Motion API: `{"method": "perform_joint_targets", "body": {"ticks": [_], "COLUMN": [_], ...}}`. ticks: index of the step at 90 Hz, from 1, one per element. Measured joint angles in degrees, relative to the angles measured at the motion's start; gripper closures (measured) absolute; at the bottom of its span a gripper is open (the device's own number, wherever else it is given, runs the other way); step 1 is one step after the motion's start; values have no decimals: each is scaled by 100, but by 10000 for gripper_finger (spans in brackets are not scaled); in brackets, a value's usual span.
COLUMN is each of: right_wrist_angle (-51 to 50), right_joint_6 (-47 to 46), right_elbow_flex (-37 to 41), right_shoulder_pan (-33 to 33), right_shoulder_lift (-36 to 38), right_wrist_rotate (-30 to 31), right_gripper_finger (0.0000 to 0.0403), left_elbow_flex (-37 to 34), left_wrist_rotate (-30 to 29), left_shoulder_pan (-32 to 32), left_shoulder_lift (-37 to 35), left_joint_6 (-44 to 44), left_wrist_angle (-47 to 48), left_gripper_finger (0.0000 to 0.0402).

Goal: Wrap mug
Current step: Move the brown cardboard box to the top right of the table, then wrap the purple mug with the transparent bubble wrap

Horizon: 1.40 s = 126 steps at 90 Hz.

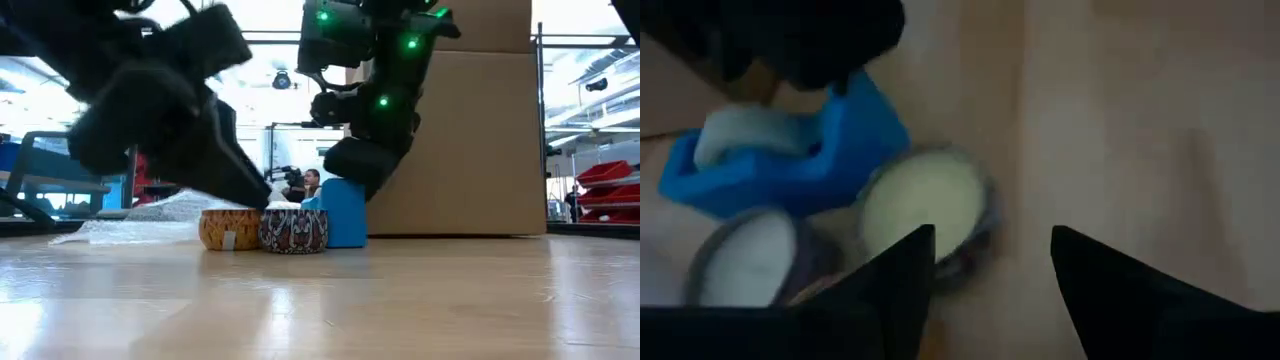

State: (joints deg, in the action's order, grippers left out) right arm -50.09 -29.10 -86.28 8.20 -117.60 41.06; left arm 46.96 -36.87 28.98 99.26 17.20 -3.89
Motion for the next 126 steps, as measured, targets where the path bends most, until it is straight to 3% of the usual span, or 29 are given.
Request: {"method": "perform_joint_targets", "body": {"ticks": [15,35,55,69,80,92,110,126], "right_wrist_angle": [-564,-705,-28,1432,2883,4000,4225,4675], "right_joint_6": [-107,73,319,710,1237,1694,1617,1988], "right_elbow_flex": [0,0,-2,272,761,1395,1681,1675], "right_shoulder_pan": [375,1199,2021,2299,2413,2484,2538,2645], "right_shoulder_lift": [256,664,802,813,815,810,808,808], "right_wrist_rotate": [280,374,542,586,573,333,116,89], "right_gripper_finger": [330,330,330,330,330,330,330,330], "left_elbow_flex": [0,261,1604,2846,3625,4110,4188,4190], "left_wrist_rotate": [-66,-104,101,981,1477,3174,4624,4562], "left_shoulder_pan": [135,439,572,555,646,788,1262,1937], "left_shoulder_lift": [-17,-79,-138,-139,-153,-151,-149,-173], "left_joint_6": [589,434,787,1070,1815,3322,5094,5877], "left_wrist_angle": [517,800,3152,4722,6214,7744,8044,8389], "left_gripper_finger": [214,214,214,214,214,214,214,214]}}
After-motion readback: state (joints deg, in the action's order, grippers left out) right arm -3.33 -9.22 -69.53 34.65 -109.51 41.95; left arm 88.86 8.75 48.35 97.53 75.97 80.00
